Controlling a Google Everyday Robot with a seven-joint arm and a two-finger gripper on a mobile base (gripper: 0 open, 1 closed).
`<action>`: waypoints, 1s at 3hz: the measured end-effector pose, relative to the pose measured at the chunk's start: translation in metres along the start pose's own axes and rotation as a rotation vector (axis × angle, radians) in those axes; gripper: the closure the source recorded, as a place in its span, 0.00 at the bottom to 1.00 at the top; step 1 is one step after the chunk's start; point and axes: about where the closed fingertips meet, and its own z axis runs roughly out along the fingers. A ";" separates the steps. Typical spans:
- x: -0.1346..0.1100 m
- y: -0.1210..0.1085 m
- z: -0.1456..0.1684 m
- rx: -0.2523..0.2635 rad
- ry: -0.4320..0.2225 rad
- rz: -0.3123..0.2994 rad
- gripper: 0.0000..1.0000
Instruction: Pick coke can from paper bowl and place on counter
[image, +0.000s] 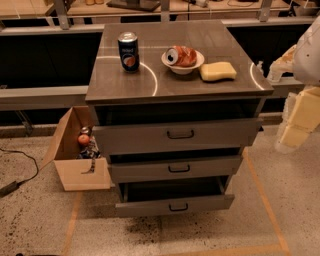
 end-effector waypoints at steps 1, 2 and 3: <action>0.000 -0.006 0.001 0.021 -0.015 -0.013 0.00; -0.007 -0.034 0.016 0.078 -0.082 -0.044 0.00; -0.026 -0.083 0.044 0.164 -0.162 -0.051 0.00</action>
Offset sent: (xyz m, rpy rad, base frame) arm 0.0855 0.0001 -0.0130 0.1048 -0.2122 0.0866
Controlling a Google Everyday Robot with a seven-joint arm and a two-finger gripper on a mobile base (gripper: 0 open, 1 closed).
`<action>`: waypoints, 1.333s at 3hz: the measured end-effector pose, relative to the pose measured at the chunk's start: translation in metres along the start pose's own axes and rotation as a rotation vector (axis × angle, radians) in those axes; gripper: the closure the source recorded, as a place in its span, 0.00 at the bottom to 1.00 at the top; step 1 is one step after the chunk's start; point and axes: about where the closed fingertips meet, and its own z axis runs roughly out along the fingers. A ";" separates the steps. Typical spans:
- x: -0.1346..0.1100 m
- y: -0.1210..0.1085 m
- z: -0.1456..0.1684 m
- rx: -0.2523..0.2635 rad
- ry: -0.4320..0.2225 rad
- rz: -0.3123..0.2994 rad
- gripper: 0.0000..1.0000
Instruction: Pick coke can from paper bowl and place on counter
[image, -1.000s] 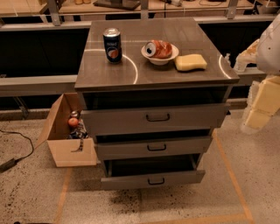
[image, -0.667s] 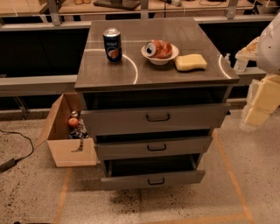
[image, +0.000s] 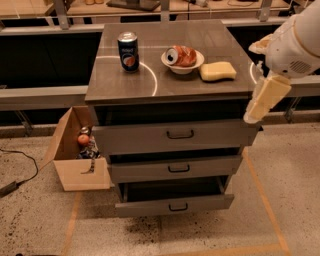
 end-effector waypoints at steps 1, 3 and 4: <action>-0.008 -0.043 0.040 0.099 -0.085 -0.014 0.00; -0.020 -0.126 0.103 0.234 -0.279 -0.027 0.00; -0.021 -0.141 0.100 0.257 -0.298 -0.022 0.00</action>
Offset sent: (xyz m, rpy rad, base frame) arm 0.1794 0.0128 -0.0226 0.2365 -0.4219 0.0555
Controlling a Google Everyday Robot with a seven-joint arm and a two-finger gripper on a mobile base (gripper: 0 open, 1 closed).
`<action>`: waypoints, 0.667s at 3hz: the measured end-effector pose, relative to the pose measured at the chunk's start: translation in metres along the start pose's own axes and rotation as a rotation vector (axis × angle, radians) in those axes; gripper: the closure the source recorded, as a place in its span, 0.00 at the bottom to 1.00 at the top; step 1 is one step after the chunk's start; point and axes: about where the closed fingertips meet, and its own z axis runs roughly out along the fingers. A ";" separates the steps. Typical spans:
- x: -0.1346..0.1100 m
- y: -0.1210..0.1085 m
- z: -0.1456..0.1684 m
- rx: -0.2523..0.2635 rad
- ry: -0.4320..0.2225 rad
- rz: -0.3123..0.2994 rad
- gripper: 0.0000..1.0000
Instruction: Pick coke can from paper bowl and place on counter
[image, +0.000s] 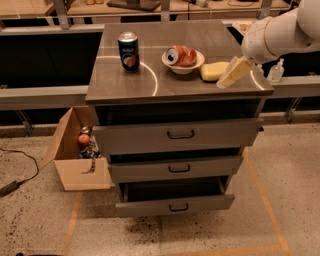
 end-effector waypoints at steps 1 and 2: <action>-0.010 0.000 0.022 0.025 -0.023 -0.046 0.00; -0.019 -0.018 0.045 0.093 -0.054 -0.091 0.00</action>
Offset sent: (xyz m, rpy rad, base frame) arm 0.0766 0.0421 0.0050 -0.0198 -0.2531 0.0399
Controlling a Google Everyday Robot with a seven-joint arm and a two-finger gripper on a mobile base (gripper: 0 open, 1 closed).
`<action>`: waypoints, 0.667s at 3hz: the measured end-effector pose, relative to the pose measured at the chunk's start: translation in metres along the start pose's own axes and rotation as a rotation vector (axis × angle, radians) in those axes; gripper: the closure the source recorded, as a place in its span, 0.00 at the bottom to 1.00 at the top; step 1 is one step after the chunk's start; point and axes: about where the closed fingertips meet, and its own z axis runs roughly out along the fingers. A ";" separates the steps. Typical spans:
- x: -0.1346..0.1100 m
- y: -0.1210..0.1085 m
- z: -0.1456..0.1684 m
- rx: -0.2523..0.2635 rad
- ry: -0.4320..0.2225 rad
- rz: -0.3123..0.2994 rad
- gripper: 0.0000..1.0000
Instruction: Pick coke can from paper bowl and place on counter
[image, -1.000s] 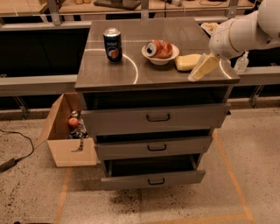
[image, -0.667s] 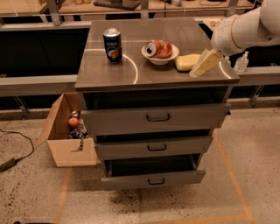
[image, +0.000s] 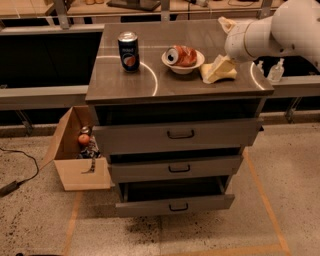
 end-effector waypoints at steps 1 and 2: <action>-0.009 -0.013 0.022 0.039 -0.042 -0.029 0.00; -0.017 -0.017 0.045 0.047 -0.082 -0.010 0.00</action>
Offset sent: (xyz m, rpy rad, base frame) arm 0.0625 0.0449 -0.0015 0.1056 -0.0836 0.0493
